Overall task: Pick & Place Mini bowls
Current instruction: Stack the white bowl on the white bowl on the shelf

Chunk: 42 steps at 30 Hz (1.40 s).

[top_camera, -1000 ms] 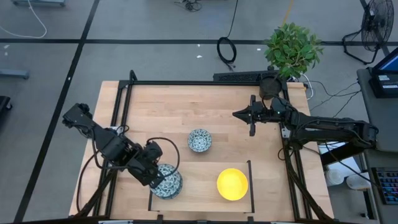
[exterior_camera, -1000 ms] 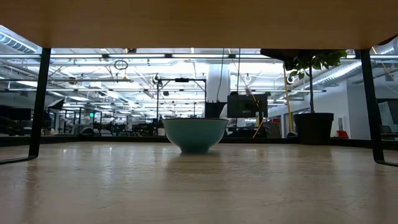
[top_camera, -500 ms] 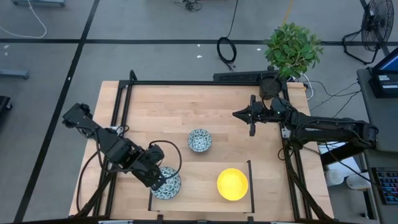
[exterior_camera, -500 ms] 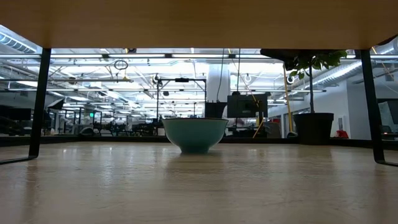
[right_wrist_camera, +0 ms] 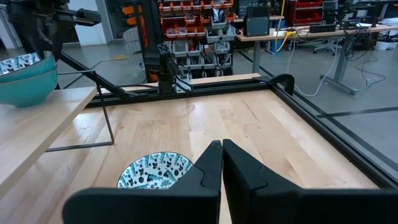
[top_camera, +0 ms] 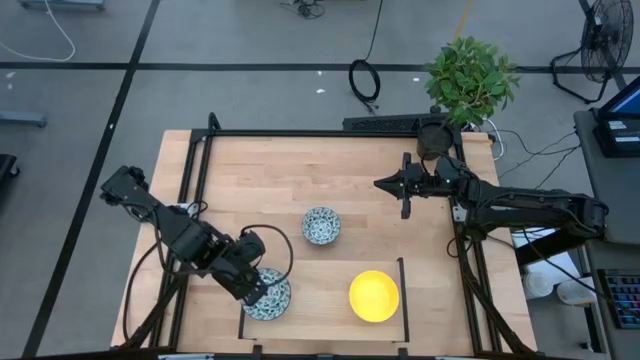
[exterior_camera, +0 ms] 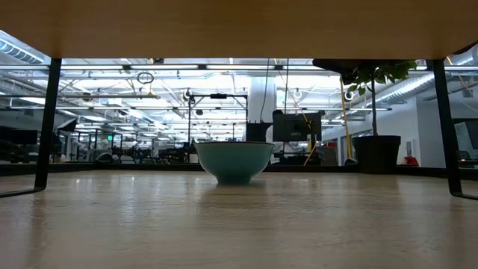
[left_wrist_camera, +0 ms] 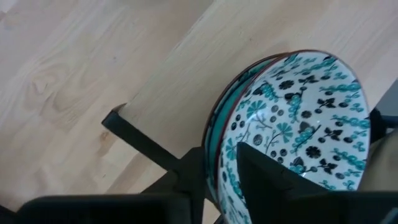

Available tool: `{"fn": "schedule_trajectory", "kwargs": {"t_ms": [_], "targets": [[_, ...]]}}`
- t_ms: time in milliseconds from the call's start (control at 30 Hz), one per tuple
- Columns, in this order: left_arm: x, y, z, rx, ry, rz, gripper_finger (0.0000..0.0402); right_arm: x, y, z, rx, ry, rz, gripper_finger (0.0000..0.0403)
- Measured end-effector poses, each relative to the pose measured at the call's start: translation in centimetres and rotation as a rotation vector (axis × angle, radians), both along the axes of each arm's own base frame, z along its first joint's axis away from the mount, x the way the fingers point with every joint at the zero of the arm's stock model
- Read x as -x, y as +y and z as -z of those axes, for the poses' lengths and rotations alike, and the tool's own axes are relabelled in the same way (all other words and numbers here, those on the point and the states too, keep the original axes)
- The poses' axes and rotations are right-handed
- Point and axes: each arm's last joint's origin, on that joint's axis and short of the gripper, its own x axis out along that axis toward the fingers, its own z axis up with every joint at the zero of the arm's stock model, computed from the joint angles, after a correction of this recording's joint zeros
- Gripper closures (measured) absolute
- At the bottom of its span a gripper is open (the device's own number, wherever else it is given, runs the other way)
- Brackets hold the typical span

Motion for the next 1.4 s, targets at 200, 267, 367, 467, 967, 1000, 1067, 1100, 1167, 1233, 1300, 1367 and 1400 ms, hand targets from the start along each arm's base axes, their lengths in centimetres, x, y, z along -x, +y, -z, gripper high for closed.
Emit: {"fn": "schedule_trajectory", "kwargs": {"t_ms": [200,267,367,467,967,1000,1067,1100,1167,1233,1300,1367,1400], "targets": [[-0.2,0.1,-0.5,0.014,-0.021,-0.006,0.0261,0.0,0.0,0.0,-0.006,0.000,0.000,0.0403],[-0.2,0.3,-0.6,0.017,-0.020,-0.011,0.0248,0.0,0.0,0.0,-0.007,0.000,0.000,0.0403],[-0.3,0.6,-0.7,0.027,-0.016,-0.006,0.0236,0.0,0.0,0.0,-0.007,0.000,0.001,0.0403],[-0.4,1.0,-0.9,0.043,-0.013,-0.012,0.0232,0.0,0.0,0.0,-0.007,0.000,0.001,0.0403],[-0.6,6.0,-2.6,-0.035,-0.085,-0.015,0.0231,0.0,0.0,0.0,-0.006,0.001,0.001,0.0403],[-0.8,6.4,-2.6,-0.054,-0.090,-0.006,0.0231,0.0,0.0,0.0,-0.006,0.001,0.001,0.0403],[-1.1,7.1,-2.6,-0.095,-0.099,0.017,0.0231,0.0,0.0,0.0,-0.006,0.001,0.001,0.0403],[-1.2,7.5,-2.6,-0.117,-0.103,0.026,0.0231,0.0,0.0,0.0,-0.007,0.001,0.001,0.0403],[-1.4,8.1,-2.6,-0.159,-0.110,0.033,0.0231,0.0,0.0,0.0,-0.007,0.001,0.001,0.0403],[-1.5,8.6,-2.6,-0.199,-0.112,0.054,0.0231,0.0,0.0,0.0,-0.007,0.001,0.001,0.0403],[-1.6,8.8,-2.6,-0.272,-0.121,0.102,0.0231,0.0,0.0,0.0,-0.007,0.001,0.001,0.0403],[-1.5,8.9,-2.8,-0.406,-0.143,0.117,0.0231,0.0,0.0,0.0,-0.007,0.002,0.001,0.0403],[-1.2,9.0,-2.9,-0.475,-0.159,0.111,0.0231,0.0,0.0,0.0,-0.007,0.001,0.001,0.0403]]}}
